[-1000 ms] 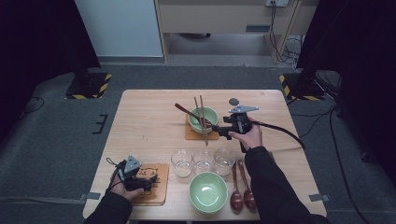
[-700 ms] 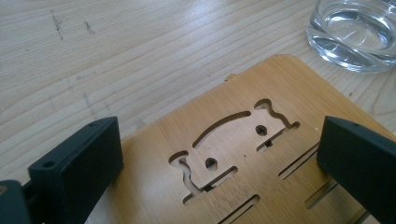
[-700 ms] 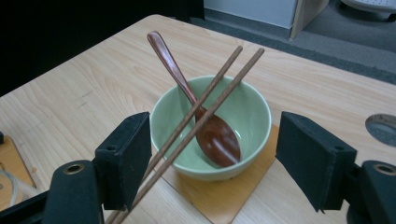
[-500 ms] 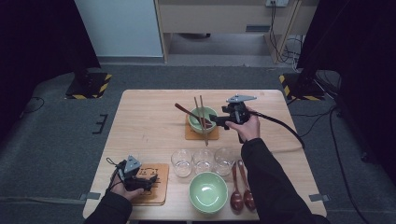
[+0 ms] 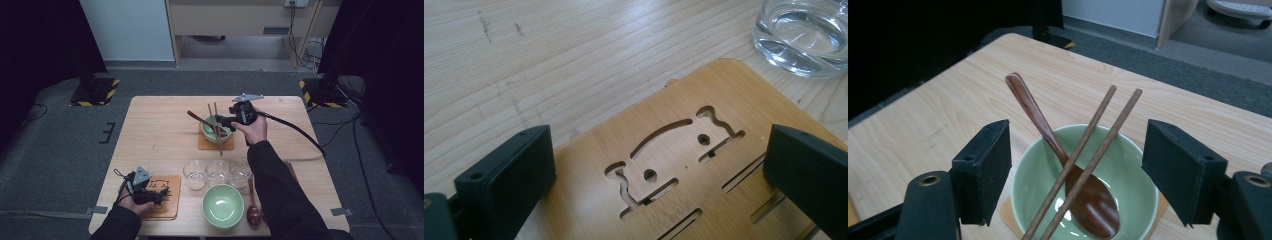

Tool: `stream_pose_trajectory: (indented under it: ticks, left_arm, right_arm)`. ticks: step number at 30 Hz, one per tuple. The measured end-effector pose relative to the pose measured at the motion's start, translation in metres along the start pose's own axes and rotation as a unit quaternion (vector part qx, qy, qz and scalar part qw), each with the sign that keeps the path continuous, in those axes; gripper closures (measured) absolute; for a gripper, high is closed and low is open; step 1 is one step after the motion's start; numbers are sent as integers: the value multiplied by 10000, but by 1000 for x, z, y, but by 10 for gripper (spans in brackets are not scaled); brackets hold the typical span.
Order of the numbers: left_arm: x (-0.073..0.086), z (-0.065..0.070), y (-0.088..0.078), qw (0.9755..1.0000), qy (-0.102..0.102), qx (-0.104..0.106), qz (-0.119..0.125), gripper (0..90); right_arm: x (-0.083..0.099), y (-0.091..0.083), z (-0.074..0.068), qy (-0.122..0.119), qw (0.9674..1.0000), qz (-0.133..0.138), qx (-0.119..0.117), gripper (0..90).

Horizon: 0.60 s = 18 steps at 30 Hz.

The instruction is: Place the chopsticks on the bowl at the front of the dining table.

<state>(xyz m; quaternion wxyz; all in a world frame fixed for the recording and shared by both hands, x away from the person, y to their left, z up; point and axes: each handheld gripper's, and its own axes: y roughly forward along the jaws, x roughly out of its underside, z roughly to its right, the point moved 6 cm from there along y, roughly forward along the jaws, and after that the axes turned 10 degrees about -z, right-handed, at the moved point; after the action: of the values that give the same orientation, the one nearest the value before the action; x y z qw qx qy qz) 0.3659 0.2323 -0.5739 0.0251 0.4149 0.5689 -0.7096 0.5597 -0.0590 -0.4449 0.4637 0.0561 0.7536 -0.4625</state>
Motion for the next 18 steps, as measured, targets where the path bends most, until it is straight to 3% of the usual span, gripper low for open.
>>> stream_pose_trajectory:
  ticks: [18]
  left_arm:
    - [0, 0, 0, 10000, 3, 7, 4, 0]
  right_arm:
    - [9, 49, 5, 149, 9988, -246, 408, 273]
